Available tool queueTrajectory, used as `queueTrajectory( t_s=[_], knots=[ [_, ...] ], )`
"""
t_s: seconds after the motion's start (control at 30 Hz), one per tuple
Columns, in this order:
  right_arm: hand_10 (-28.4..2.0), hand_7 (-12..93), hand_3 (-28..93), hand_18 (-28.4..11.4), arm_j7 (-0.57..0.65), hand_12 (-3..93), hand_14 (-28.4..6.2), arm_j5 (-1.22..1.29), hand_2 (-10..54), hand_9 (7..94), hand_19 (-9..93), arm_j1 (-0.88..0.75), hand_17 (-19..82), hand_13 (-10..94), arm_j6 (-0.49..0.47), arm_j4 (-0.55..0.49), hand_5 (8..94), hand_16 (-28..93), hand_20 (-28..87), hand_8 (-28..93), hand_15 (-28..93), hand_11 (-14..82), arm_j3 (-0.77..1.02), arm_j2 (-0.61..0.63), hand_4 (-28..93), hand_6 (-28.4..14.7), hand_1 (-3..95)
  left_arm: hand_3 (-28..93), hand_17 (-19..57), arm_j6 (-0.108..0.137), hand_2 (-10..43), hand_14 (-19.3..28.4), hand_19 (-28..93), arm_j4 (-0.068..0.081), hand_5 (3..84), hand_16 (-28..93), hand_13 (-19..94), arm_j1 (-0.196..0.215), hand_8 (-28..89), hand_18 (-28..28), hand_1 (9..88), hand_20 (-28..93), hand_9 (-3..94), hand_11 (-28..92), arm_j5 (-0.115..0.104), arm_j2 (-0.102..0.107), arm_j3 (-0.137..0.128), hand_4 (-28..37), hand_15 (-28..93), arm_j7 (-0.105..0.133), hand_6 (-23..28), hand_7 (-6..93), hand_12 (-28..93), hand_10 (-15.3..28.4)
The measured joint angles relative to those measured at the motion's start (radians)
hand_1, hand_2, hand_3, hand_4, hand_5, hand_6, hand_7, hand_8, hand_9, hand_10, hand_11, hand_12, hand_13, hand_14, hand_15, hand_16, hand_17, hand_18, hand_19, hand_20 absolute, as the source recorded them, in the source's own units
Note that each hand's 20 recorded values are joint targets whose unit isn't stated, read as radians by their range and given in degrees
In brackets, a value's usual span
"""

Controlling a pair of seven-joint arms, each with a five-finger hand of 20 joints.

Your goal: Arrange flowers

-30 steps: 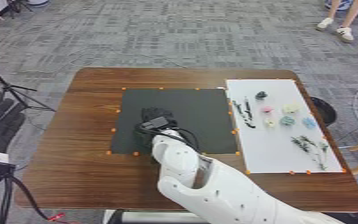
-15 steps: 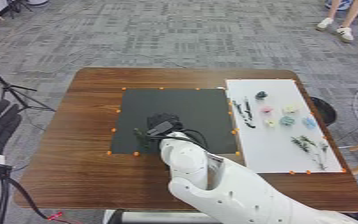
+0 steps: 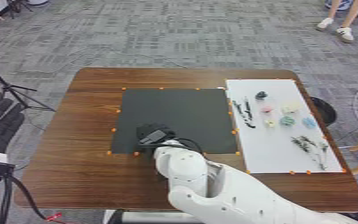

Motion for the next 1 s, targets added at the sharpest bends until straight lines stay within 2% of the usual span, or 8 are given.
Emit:
queueTrajectory(
  t_s=[0.57,0.87,1.0],
  knots=[
    [-16.7,15,82,-28.4,-0.012,50.0,-17.1,0.02,14.2,73.7,82,-0.015,35,70,0.069,0.026,79.0,40,33,5,66,42.5,0.01,-0.03,-17,-6.6,39.1,75,-4.2,0.0,9.3,12.7,17,0.004,38.7,-2,22,-0.017,-7,10.3,24.4,10,30.8,14,0.001,0.003,0.02,-28.3,17,-0.009,6.7,6.8,11,13.1],
    [-16.4,15,82,-28.4,-0.017,49.6,-16.8,0.03,13.6,73.6,82,-0.021,35,70,0.07,0.027,78.1,39,33,4,66,42.8,0.019,-0.036,-18,-6.1,40.0,75,-4.1,0.0,9.4,12.6,17,0.005,38.7,-2,22,-0.02,-7,10.3,24.4,10,30.8,14,0.001,0.004,0.023,-28.3,17,-0.013,6.7,6.8,11,13.2],
    [-16.8,14,81,-28.4,-0.022,44.6,-16.6,0.029,13.1,73.6,82,-0.023,35,70,0.069,0.027,77.7,39,32,2,67,44.7,0.02,-0.036,-19,-5.4,40.7,75,-4.2,0.0,9.4,12.6,17,0.005,38.7,-2,22,-0.02,-7,10.3,24.4,10,30.8,14,0.001,0.004,0.024,-28.3,17,-0.014,6.7,6.8,11,13.3]
  ],
)
